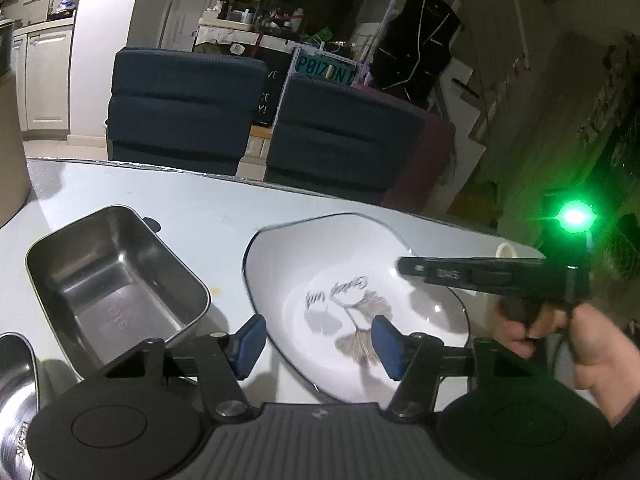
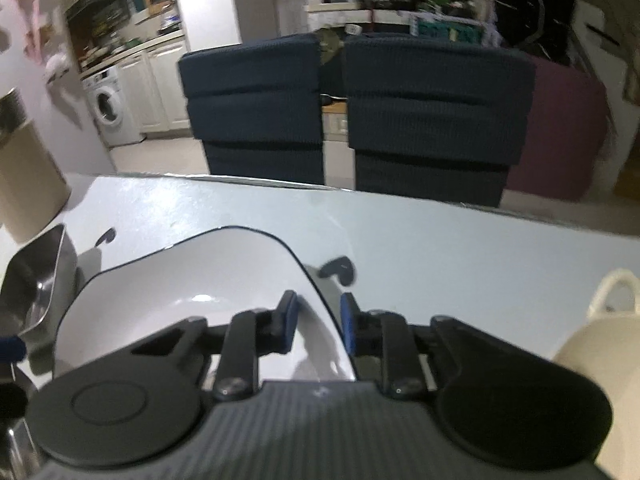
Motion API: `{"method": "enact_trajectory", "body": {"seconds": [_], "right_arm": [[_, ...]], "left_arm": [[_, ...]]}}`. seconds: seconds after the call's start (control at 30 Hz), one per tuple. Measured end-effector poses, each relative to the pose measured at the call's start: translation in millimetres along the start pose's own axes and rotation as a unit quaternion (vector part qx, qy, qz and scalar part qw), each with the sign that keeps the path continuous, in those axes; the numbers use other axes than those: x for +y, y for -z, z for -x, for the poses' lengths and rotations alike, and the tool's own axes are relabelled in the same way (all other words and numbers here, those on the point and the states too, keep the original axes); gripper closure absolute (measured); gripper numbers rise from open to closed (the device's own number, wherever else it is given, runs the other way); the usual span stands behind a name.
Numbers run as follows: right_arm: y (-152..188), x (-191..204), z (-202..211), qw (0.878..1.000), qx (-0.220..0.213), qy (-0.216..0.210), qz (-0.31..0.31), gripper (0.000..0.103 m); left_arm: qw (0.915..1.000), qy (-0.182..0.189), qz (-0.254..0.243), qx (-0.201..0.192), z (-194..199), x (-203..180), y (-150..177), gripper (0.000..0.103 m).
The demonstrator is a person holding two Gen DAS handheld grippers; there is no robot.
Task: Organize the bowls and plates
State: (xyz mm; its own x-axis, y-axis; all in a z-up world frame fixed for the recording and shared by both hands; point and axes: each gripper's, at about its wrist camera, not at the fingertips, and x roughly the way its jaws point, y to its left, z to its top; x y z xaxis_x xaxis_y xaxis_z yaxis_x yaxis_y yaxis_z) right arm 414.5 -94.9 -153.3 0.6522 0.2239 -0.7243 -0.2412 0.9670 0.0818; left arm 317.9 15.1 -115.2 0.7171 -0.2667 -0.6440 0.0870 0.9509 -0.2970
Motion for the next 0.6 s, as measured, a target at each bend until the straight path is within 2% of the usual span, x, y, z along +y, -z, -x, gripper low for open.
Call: {"method": "enact_trajectory", "body": {"seconds": [0.13, 0.23, 0.4, 0.6], "right_arm": [[10.7, -13.0, 10.1, 1.0, 0.009, 0.003, -0.008, 0.088], [18.8, -20.7, 17.9, 1.0, 0.005, -0.002, -0.022, 0.089], [23.3, -16.3, 24.9, 1.0, 0.006, -0.002, -0.005, 0.088], [19.5, -17.0, 24.0, 1.0, 0.01, -0.002, -0.014, 0.088]], "left_arm": [[0.9999, -0.014, -0.006, 0.002, -6.9, 2.3, -3.7, 0.051], [0.9997, -0.022, -0.008, -0.003, -12.0, 4.3, -10.1, 0.055], [0.9993, -0.032, -0.017, -0.012, -27.9, 5.6, -23.8, 0.062], [0.9942, -0.088, -0.06, 0.012, -58.0, 2.6, -42.4, 0.063]]}}
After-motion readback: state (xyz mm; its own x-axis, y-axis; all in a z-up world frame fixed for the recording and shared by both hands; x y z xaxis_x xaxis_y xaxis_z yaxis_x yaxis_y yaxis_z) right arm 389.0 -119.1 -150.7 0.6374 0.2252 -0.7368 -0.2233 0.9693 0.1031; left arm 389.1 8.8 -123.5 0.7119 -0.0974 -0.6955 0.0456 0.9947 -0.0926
